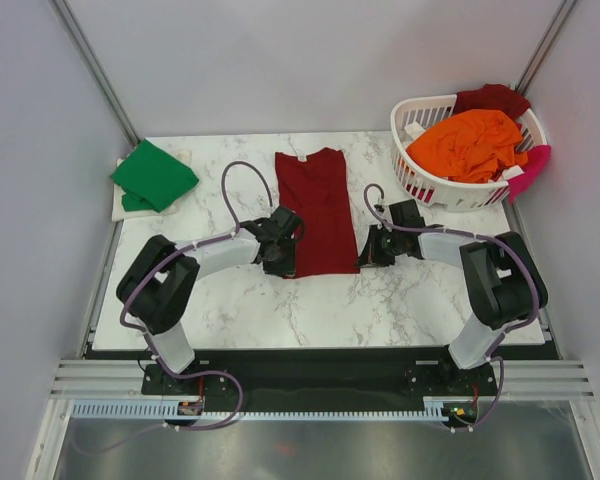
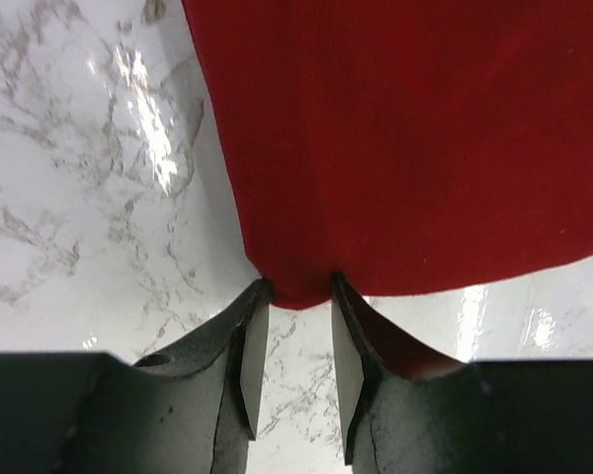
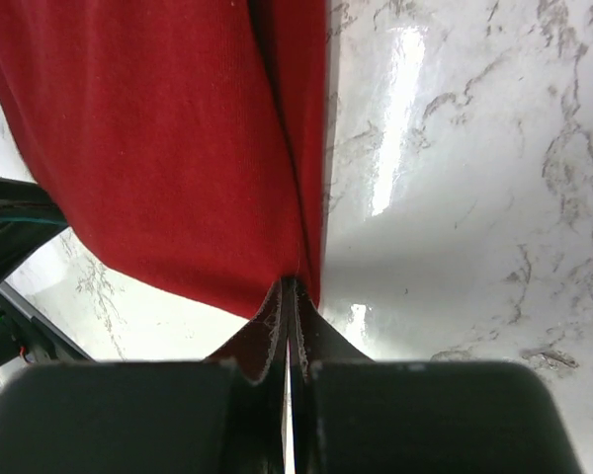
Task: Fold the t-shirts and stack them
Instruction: Fold the tshirt
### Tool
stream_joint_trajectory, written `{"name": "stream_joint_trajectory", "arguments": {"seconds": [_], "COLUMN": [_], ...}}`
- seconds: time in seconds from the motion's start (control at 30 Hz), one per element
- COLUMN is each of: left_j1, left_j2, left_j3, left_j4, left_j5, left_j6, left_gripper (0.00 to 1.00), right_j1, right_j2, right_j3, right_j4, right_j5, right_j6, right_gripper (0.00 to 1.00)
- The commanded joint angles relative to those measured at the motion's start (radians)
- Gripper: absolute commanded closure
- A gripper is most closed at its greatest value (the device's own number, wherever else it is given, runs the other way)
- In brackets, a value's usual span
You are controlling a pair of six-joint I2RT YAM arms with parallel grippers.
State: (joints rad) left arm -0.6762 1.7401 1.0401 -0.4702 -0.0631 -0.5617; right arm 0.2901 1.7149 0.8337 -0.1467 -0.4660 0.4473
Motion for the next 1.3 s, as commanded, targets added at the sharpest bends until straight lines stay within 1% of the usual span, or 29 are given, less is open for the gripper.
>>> {"name": "stream_joint_trajectory", "arguments": {"seconds": [0.0,0.07,0.17,0.2,0.27,0.3,0.37,0.4,0.43,0.47,0.5,0.53,0.6,0.7,0.77,0.8,0.93,1.0,1.07,1.2,1.27], "left_j1": [0.000,0.000,0.000,0.001,0.000,-0.002,-0.002,-0.002,-0.002,-0.002,-0.002,-0.002,-0.002,-0.002,0.000,0.000,0.013,0.024,0.032,0.053,0.055], "left_j2": [0.047,0.046,0.020,0.009,-0.020,-0.060,-0.117,-0.184,-0.218,-0.249,-0.310,-0.333,-0.369,-0.373,-0.361,-0.349,-0.306,-0.289,-0.286,-0.274,-0.258], "left_j3": [-0.026,-0.050,-0.080,-0.083,-0.094,-0.094,-0.092,-0.092,-0.094,-0.097,-0.097,-0.095,-0.101,-0.107,-0.110,-0.115,-0.159,-0.173,-0.195,-0.212,-0.218], "left_j4": [0.050,0.061,0.073,0.073,0.064,0.055,0.009,-0.007,-0.021,-0.042,-0.053,-0.061,-0.068,-0.067,-0.062,-0.044,0.051,0.090,0.137,0.182,0.202], "left_j5": [-0.049,-0.040,-0.035,-0.034,-0.023,-0.018,-0.001,0.005,0.008,0.008,0.002,-0.003,-0.014,-0.023,-0.027,-0.026,0.047,0.083,0.094,0.101,0.103], "left_j6": [-0.023,-0.030,-0.032,-0.027,-0.020,-0.021,-0.030,-0.038,-0.040,-0.041,-0.040,-0.038,-0.040,-0.043,-0.055,-0.067,-0.075,-0.081,-0.086,-0.093,-0.098], "left_gripper": [0.62,0.62,0.62,0.62,0.62,0.62,0.62,0.60,0.58,0.55,0.48,0.44,0.39,0.37,0.37,0.37,0.35,0.31,0.25,0.19,0.19], "right_j1": [-0.003,-0.002,-0.003,-0.003,-0.002,0.009,0.027,0.037,0.038,0.037,0.038,0.037,0.037,0.038,0.037,0.038,0.038,0.038,0.037,0.038,0.038], "right_j2": [0.015,-0.006,-0.044,-0.054,-0.103,-0.129,-0.216,-0.247,-0.294,-0.316,-0.337,-0.372,-0.405,-0.439,-0.419,-0.407,-0.310,-0.263,-0.235,-0.190,-0.178], "right_j3": [-0.085,-0.106,-0.119,-0.119,-0.108,-0.102,-0.074,-0.064,-0.050,-0.029,-0.021,-0.013,-0.013,-0.060,-0.076,-0.084,-0.128,-0.140,-0.162,-0.182,-0.191], "right_j4": [-0.022,-0.031,-0.068,-0.083,-0.149,-0.174,-0.249,-0.269,-0.313,-0.330,-0.344,-0.364,-0.372,-0.308,-0.274,-0.258,-0.136,-0.070,-0.033,0.013,0.024], "right_j5": [0.147,0.165,0.251,0.312,0.375,0.456,0.541,0.556,0.578,0.581,0.583,0.576,0.557,0.460,0.364,0.342,0.274,0.222,0.196,0.179,0.185], "right_j6": [-0.035,-0.036,-0.032,-0.032,-0.033,-0.035,-0.032,-0.032,-0.030,-0.030,-0.029,-0.029,-0.012,0.022,0.034,0.040,0.063,0.085,0.102,0.110,0.110], "right_gripper": [1.00,1.00,1.00,1.00,1.00,1.00,1.00,0.95,0.85,0.71,0.49,0.38,0.22,0.19,0.19,0.19,0.24,0.27,0.28,0.30,0.30]}}
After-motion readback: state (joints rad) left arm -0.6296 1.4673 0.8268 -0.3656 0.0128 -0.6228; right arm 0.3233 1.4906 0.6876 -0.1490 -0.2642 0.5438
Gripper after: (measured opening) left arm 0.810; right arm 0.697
